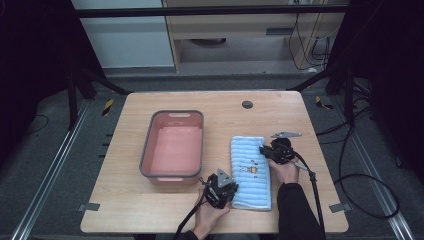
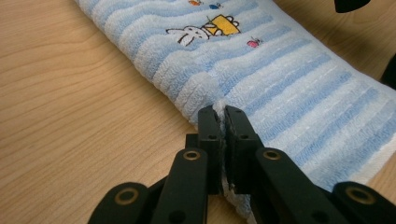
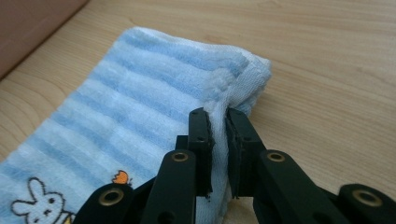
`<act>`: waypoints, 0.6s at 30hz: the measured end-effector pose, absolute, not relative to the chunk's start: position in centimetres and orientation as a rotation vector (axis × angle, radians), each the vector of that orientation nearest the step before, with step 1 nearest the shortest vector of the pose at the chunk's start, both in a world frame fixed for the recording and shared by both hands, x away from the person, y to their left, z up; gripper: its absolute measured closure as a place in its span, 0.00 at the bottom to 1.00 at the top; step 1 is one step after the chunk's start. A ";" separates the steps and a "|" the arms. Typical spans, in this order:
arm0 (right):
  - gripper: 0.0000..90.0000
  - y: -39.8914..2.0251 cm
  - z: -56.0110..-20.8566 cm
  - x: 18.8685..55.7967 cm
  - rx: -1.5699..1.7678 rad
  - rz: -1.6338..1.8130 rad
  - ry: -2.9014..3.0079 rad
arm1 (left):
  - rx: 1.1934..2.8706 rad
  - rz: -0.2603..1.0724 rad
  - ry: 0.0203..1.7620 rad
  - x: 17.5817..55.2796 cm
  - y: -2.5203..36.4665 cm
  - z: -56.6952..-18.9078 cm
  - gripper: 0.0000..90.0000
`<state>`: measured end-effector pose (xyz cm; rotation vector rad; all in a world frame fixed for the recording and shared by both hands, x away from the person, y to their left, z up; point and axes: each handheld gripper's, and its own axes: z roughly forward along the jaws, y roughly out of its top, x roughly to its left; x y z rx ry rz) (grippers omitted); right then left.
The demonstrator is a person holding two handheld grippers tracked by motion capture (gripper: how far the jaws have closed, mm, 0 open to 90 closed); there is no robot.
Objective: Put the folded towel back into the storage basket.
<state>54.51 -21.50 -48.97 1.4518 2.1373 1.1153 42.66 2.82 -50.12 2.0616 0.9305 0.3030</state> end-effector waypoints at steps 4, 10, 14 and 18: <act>0.91 -21.5 -47.9 54.0 1.427 1.153 2.119 | 2.041 0.298 0.917 42.5 2.9 -49.5 0.96; 0.91 -21.5 -46.4 53.2 1.389 1.195 2.090 | 2.013 0.310 0.888 42.0 3.2 -48.1 0.96; 0.91 -21.4 -45.2 52.8 1.357 1.211 2.071 | 2.003 0.329 0.863 41.6 3.4 -47.2 0.96; 0.91 -21.3 -44.1 52.4 1.329 1.227 2.053 | 1.988 0.343 0.847 41.2 3.6 -46.2 0.96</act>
